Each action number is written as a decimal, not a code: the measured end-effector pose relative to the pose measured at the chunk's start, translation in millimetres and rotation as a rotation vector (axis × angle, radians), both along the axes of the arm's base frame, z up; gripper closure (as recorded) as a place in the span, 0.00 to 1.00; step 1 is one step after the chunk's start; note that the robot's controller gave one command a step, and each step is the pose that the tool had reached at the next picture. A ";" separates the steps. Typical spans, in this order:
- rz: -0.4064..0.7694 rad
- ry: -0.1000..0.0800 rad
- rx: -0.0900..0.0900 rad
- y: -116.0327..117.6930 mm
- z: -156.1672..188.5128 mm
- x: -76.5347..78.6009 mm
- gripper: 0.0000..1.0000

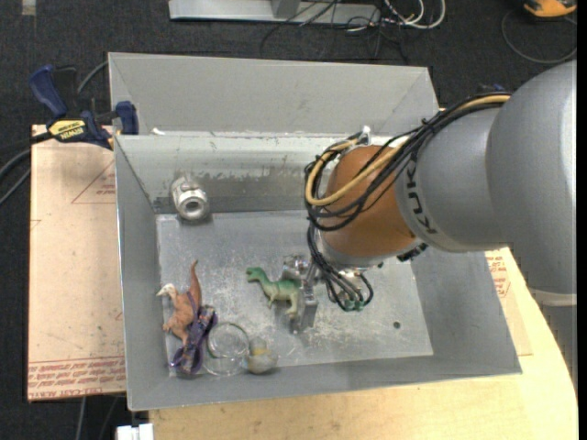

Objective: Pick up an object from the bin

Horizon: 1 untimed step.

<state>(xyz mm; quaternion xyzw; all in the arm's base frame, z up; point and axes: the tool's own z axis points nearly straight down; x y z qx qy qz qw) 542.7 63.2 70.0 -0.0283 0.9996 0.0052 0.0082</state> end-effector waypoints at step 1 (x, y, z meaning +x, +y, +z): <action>-0.024 -0.001 0.001 -2.1 0.0 5.6 1.00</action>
Offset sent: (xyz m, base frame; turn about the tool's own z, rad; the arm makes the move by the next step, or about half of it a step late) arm 0.0001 0.0002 0.1077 0.0000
